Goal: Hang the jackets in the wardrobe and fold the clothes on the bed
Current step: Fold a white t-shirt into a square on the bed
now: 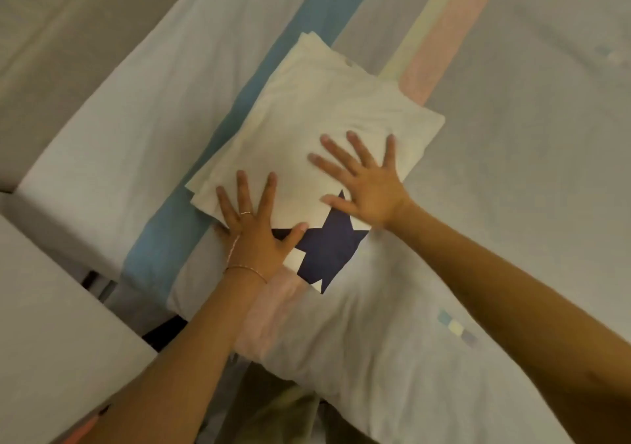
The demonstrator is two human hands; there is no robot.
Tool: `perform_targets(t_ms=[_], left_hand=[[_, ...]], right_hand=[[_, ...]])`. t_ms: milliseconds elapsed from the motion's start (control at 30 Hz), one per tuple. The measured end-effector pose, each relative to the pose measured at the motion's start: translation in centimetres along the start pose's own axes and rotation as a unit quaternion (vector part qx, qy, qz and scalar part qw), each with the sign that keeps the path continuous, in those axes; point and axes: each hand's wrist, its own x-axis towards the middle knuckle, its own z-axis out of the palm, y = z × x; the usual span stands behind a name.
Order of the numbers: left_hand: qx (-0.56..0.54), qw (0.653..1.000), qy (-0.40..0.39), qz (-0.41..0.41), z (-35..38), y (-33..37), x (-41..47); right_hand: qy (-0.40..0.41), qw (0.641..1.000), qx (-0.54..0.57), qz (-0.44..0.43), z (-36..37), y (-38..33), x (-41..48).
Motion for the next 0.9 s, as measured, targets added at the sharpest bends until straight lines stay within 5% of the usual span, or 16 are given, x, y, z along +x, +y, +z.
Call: perform_targets(t_ms=[100, 200, 300, 400, 467, 567, 667, 800, 900], left_hand=[[-0.018, 0.999, -0.036, -0.017, -0.5, -0.1, 0.5], [0.02, 0.999, -0.039, -0.032, -1.2, 0.8, 0.2], [0.028, 0.999, 0.002, -0.025, -1.9, 2.3, -0.6], [0.06, 0.998, -0.028, 0.006, -1.2, 3.1, -1.0], [0.091, 0.994, -0.065, 0.002, -0.7, 2.8, -0.5], [0.091, 0.991, -0.101, -0.011, -0.7, 2.8, 0.4], [0.105, 0.986, -0.127, -0.005, -0.7, 3.1, 0.6], [0.101, 0.985, -0.137, -0.03, -1.5, 3.1, 0.5], [0.068, 0.993, -0.082, -0.042, -1.3, 5.7, -1.2]], right_hand=[[-0.139, 0.95, 0.115, 0.255, -0.3, 7.3, 0.6], [-0.138, 0.944, 0.056, 0.294, -1.7, 8.3, 0.2], [0.009, 0.991, 0.054, 0.121, -3.3, 4.0, 1.8], [-0.022, 0.973, 0.041, -0.226, -2.9, -0.7, 3.8], [-0.063, 0.959, 0.021, -0.276, -2.2, -1.3, 6.0], [-0.088, 0.991, 0.078, -0.063, -1.9, 2.0, 9.1], [-0.128, 0.977, 0.096, 0.144, -1.2, 7.0, 8.3], [-0.124, 0.962, 0.067, 0.233, -0.9, 8.7, 2.5], [-0.087, 0.971, 0.068, 0.21, -1.1, 9.9, -6.1]])
